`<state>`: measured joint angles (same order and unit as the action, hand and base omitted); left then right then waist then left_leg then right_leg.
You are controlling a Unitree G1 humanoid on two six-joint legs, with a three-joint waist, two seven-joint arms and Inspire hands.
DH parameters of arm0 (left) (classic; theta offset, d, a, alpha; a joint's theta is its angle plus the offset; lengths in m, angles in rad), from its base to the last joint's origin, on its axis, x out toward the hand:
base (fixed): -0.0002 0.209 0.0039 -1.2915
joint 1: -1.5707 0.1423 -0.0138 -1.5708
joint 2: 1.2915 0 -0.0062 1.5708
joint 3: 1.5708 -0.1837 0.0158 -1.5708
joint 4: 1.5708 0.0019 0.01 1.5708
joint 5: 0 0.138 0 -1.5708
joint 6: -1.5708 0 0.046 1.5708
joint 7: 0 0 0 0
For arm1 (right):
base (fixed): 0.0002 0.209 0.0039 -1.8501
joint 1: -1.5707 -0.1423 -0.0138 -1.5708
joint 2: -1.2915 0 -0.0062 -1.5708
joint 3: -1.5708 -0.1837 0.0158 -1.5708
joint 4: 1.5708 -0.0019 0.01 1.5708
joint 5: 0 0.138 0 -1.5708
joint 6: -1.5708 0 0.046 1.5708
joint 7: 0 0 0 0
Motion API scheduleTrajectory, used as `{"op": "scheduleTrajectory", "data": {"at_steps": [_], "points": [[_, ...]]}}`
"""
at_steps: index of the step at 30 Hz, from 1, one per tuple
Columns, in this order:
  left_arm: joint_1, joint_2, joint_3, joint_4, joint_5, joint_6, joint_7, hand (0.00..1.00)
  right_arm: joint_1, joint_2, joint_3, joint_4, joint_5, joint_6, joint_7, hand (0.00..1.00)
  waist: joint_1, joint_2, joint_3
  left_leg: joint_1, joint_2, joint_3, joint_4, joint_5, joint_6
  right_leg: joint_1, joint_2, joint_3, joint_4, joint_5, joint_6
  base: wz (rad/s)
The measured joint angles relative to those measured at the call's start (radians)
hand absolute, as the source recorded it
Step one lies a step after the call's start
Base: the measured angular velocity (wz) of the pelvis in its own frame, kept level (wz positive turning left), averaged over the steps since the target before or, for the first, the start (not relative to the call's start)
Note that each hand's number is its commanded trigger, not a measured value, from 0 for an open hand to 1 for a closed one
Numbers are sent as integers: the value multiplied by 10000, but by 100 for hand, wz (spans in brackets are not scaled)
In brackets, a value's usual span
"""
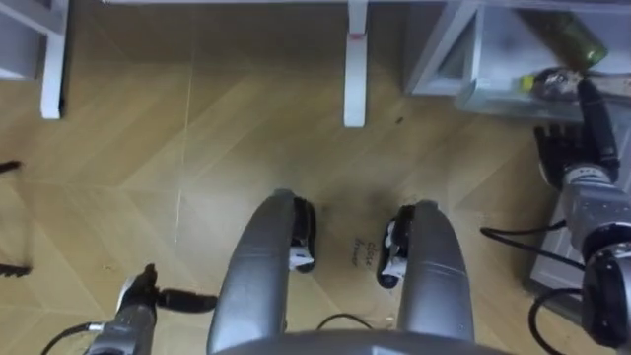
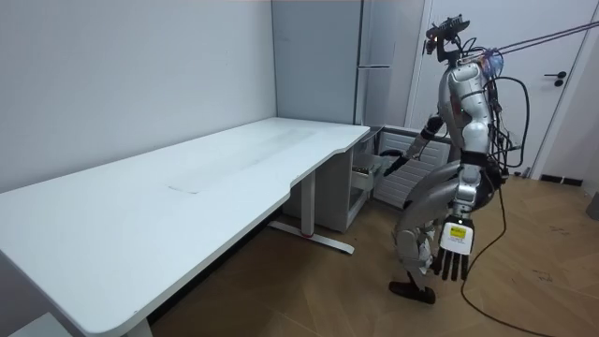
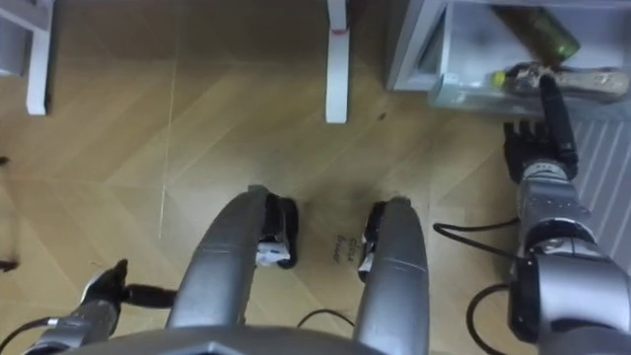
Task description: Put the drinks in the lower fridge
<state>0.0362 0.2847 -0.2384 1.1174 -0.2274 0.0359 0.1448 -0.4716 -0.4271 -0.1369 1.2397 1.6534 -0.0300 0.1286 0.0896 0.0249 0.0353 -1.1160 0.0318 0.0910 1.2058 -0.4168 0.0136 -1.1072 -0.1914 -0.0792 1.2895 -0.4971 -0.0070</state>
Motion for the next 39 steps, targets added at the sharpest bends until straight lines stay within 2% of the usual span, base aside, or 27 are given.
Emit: {"op": "scheduleTrajectory", "data": {"at_steps": [3,4,6,8,10,13,18,23,29,32,34,39], "points": [[36,39,-145,2,-158,156,-5,0,-227,-83,166,17,19,-15,156,0,-18,-63,-25,-840,64,5,1186,-317,12,-875,7,228,1197,-395,-48,2],[20,36,-177,-20,-171,280,-35,0,-217,-99,287,8,17,-9,176,0,-70,-102,-26,-1114,98,-1,1540,-384,18,-1151,-29,256,1530,-448,-97,-4],[-100,30,-241,-79,-169,310,-95,0,-224,-190,288,-138,21,-45,189,0,-79,-116,-26,-1442,108,14,2009,-491,111,-1482,-151,361,2000,-522,-124,0],[-125,29,-246,-224,-168,285,-100,0,-280,-249,315,-442,22,-54,176,0,-69,-138,-13,-1608,138,10,2380,-576,166,-1701,-144,489,2411,-615,-59,0],[-119,58,-245,-423,-170,286,-97,0,-332,-271,548,-470,22,-121,116,0,-6,-186,-5,-1779,280,-10,2690,-634,171,-1862,-57,514,2642,-649,-50,-12],[-97,61,-244,-604,-171,287,-97,0,-480,-298,689,-471,11,-141,110,0,-24,-288,16,-2008,267,-40,2727,-649,105,-2070,-181,456,2703,-648,-52,0],[306,119,-241,-1049,-169,318,-327,0,-487,-319,850,-472,-9,-166,-46,0,30,-368,22,-2004,306,-49,2736,-630,69,-2071,-175,444,2730,-649,-55,1],[816,353,-224,-1906,-187,315,-480,0,-486,-326,1355,-682,-13,-235,-325,0,7,-447,48,-2004,393,-25,2937,-634,76,-2084,-228,427,2928,-689,-128,-5],[1196,453,-189,-2322,-185,222,-526,0,-488,-414,1401,-1265,118,-250,-1517,0,24,-564,68,-1999,388,72,3141,-690,121,-2089,-527,424,3236,-804,-187,6],[1473,476,-81,-2351,-176,219,-541,0,-489,-490,1463,-1464,128,-356,-2021,0,35,-639,68,-2012,240,88,3121,-687,112,-2097,-677,468,3340,-877,-131,17],[1813,484,192,-2431,-119,222,-537,0,-603,-529,1474,-1625,119,-350,-2584,0,115,-734,44,-2006,231,106,3111,-692,77,-2097,-878,415,3373,-897,-151,8],[2287,608,390,-2561,-54,215,-555,0,-835,-771,1462,-1624,137,-473,-3225,0,363,-828,58,-2028,236,50,3091,-655,7,-2003,-1124,210,3429,-1002,-246,16]]}}
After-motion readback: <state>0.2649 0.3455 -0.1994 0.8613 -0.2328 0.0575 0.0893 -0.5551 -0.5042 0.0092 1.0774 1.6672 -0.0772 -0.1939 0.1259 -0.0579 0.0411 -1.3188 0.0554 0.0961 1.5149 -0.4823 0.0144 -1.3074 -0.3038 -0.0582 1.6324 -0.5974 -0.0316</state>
